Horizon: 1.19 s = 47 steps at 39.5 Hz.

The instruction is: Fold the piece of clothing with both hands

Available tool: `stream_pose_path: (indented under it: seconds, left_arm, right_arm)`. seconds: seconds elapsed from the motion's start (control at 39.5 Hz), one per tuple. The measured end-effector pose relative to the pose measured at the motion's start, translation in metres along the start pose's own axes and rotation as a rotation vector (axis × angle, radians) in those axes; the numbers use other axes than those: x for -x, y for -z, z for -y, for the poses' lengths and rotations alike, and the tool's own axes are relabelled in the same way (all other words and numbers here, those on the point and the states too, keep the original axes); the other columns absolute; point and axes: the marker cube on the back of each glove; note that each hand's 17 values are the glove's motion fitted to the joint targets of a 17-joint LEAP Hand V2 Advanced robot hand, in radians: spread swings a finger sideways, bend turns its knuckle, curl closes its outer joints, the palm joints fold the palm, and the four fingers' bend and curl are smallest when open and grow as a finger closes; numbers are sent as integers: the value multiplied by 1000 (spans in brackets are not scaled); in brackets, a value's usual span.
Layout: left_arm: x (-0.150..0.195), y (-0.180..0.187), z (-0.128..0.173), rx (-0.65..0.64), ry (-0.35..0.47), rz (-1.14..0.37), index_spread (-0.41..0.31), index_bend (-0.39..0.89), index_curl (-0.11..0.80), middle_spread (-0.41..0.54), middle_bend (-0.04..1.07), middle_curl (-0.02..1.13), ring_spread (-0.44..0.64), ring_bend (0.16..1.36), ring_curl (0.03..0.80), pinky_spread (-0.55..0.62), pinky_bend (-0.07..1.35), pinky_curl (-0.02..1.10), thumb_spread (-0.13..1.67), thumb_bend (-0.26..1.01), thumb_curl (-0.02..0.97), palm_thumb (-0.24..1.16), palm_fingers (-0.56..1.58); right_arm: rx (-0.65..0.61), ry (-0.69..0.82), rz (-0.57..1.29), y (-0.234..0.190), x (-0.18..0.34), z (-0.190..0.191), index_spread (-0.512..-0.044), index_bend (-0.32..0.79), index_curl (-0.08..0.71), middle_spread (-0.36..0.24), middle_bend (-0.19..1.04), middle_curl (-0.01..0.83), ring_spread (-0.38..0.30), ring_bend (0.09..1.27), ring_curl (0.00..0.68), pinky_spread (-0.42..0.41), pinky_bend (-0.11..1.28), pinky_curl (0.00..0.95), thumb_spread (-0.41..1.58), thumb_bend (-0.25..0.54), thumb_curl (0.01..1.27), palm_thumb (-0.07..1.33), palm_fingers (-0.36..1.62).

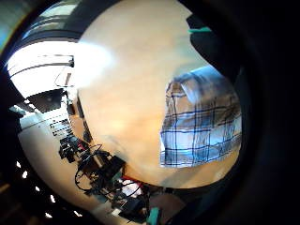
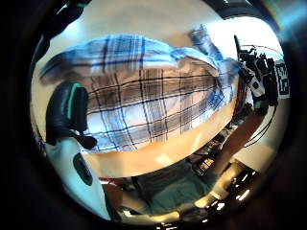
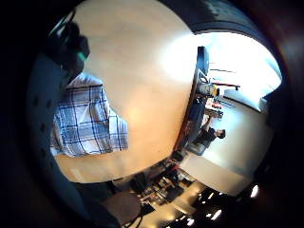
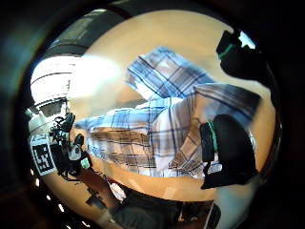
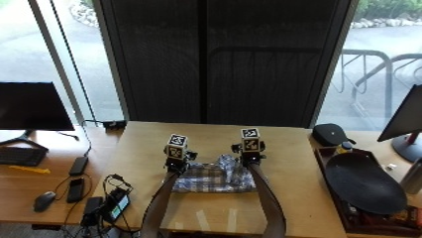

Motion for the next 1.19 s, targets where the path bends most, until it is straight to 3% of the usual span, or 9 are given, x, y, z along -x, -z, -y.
stream_pose_path:
  seconds: [0.23,0.33,0.4,0.48,0.71,0.83,0.99,1.11,1.19]
  left_arm:
    - [15,4,-21,-426,82,-11,-122,104,354,-64,178,425,20,512,386,199,380,297,1298,-52,316,696,495]
    - [-1,-16,-20,-468,60,-173,-114,120,345,-33,184,422,77,495,379,221,405,313,1304,-48,301,611,456]
    - [-13,-41,-20,-373,21,-247,-110,153,352,-3,176,420,134,460,368,257,408,321,1338,-45,283,535,393]
    - [-16,-64,-16,-275,22,-203,-107,172,361,19,169,415,184,432,361,282,419,330,1387,-27,269,499,353]
    - [-16,-105,-8,-70,66,-43,-99,139,360,63,104,359,289,449,352,332,534,371,1504,-45,192,262,182]
    - [-23,-114,-18,17,29,-141,-100,100,333,79,131,334,330,505,358,344,610,394,1523,-38,158,138,94]
    - [-22,-117,-6,-50,19,-137,-106,130,322,72,171,331,347,541,360,364,639,400,1528,-22,140,59,58]
    - [-18,-118,0,-79,38,-98,-109,133,316,63,181,335,353,557,359,375,650,399,1532,-13,134,24,39]
    - [-21,-118,-1,-66,26,-119,-115,136,315,62,185,338,353,560,356,380,658,399,1534,-11,133,7,31]
  right_arm:
    - [-400,-143,33,11,-35,-53,-338,31,334,-133,70,339,-68,365,376,106,660,428,1256,-50,324,734,325]
    - [-379,-76,66,-10,-45,-68,-343,49,300,-57,85,307,23,359,374,164,786,452,1243,-53,311,645,164]
    - [-282,56,117,-33,-48,-76,-345,61,271,-15,110,288,70,359,356,195,846,451,1227,-46,305,599,99]
    - [-116,-7,-17,-62,-67,-81,-348,77,250,3,144,280,101,396,344,212,857,437,1207,-20,314,621,118]
    - [168,-118,-264,-106,-95,-81,-377,110,249,-45,166,283,23,523,358,135,774,394,1131,-2,346,722,331]
    - [26,-106,-263,-105,-93,-67,-385,80,227,-62,150,278,-41,599,374,70,805,395,1113,2,359,776,368]
    - [-23,-106,-355,-99,-83,-67,-396,49,177,-130,111,252,-212,816,402,-143,924,392,1130,72,413,938,770]
    - [-105,-137,-442,-71,-74,-74,-380,182,232,-199,195,287,-255,770,407,-249,819,372,1044,55,451,978,1040]
    - [-150,-162,-474,-51,-69,-75,-374,143,250,-220,162,296,-271,738,412,-276,786,376,1010,42,469,992,1046]
